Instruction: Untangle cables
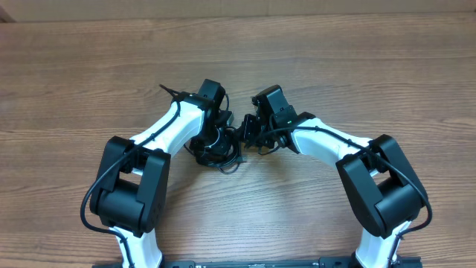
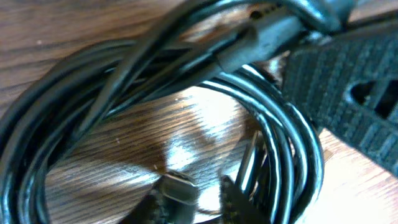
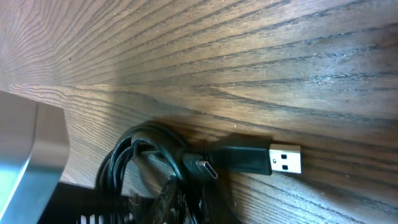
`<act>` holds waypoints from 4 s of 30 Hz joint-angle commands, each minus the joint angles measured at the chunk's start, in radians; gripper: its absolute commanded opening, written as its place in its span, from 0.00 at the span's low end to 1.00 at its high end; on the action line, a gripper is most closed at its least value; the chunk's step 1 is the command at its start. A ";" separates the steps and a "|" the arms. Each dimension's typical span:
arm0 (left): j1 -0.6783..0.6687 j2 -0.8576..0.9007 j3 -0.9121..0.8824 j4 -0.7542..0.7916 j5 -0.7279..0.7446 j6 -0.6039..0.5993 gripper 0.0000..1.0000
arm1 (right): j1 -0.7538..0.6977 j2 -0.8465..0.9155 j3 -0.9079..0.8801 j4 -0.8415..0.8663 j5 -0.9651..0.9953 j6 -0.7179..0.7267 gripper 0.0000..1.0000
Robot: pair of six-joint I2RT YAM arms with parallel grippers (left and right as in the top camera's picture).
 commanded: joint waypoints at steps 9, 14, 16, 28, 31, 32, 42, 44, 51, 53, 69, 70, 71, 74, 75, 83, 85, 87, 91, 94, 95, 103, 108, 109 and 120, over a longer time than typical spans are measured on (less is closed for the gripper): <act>-0.005 0.009 0.126 -0.103 0.039 -0.011 0.50 | -0.003 0.009 0.004 0.000 0.008 0.004 0.07; -0.006 0.009 0.228 -0.163 -0.027 -0.011 0.63 | -0.003 0.009 0.004 -0.001 0.007 0.004 0.07; -0.005 0.009 0.240 -0.173 -0.035 -0.011 0.62 | -0.003 0.009 0.004 -0.005 0.008 0.004 0.07; -0.008 0.010 0.154 -0.112 -0.050 -0.034 0.04 | -0.003 0.009 0.004 -0.006 0.008 0.004 0.08; -0.008 0.010 0.109 -0.054 -0.058 -0.034 0.04 | -0.003 0.009 0.004 -0.008 0.008 0.004 0.08; -0.008 0.010 0.093 -0.034 -0.064 -0.034 0.04 | -0.003 0.009 0.004 -0.008 0.008 0.004 0.08; -0.013 0.010 0.033 -0.013 -0.125 -0.085 0.12 | -0.003 0.009 0.004 -0.011 0.008 0.004 0.08; -0.014 0.010 0.028 -0.016 -0.126 -0.085 0.10 | -0.003 0.009 0.004 -0.011 0.008 0.004 0.08; -0.015 0.010 0.024 -0.017 0.075 -0.022 0.04 | -0.003 0.009 0.004 -0.012 0.007 0.004 0.08; -0.013 0.009 0.027 -0.018 0.165 0.036 0.04 | -0.003 0.009 0.004 -0.015 0.007 0.004 0.08; 0.057 0.010 0.169 -0.238 -0.026 -0.068 0.26 | -0.038 0.006 0.006 -0.019 -0.163 -0.083 0.18; 0.057 0.010 0.163 -0.252 -0.049 -0.071 0.28 | -0.043 0.006 0.006 -0.020 -0.172 -0.084 0.19; 0.057 0.010 0.156 -0.259 -0.070 -0.082 0.30 | -0.045 0.006 0.006 -0.023 -0.176 -0.092 0.20; 0.057 0.010 0.121 -0.258 -0.126 -0.117 0.31 | -0.048 0.006 0.006 -0.031 -0.181 -0.109 0.21; 0.057 0.010 0.109 -0.252 -0.135 -0.125 0.31 | -0.048 0.006 0.006 -0.033 -0.181 -0.109 0.21; 0.063 0.010 0.033 -0.171 -0.198 -0.195 0.39 | -0.048 0.006 0.006 -0.038 -0.177 -0.109 0.23; 0.063 0.010 0.026 -0.154 -0.238 -0.222 0.40 | -0.048 0.006 0.006 -0.038 -0.177 -0.109 0.23; 0.064 0.010 0.021 -0.144 -0.238 -0.224 0.39 | -0.048 0.006 0.006 -0.039 -0.177 -0.109 0.23; 0.065 0.010 0.021 -0.144 -0.238 -0.220 0.36 | -0.048 0.006 0.006 -0.043 -0.177 -0.109 0.24; 0.072 0.010 0.025 -0.146 -0.208 -0.212 0.37 | -0.048 0.006 0.006 -0.056 -0.177 -0.109 0.23; 0.076 0.010 0.030 -0.148 -0.176 -0.199 0.37 | -0.048 0.006 0.006 -0.068 -0.178 -0.109 0.23; 0.110 0.010 0.059 -0.144 0.014 -0.131 0.43 | -0.022 0.006 0.005 -0.160 -0.059 -0.109 0.22; 0.137 0.010 0.105 -0.201 0.071 -0.107 0.47 | 0.039 0.006 0.005 -0.134 0.067 -0.108 0.24; 0.143 0.010 0.115 -0.220 0.071 -0.107 0.47 | 0.050 0.006 0.005 -0.131 0.084 -0.109 0.24; 0.210 0.010 0.152 -0.365 -0.020 -0.121 0.59 | 0.083 0.006 0.005 -0.137 0.157 -0.108 0.23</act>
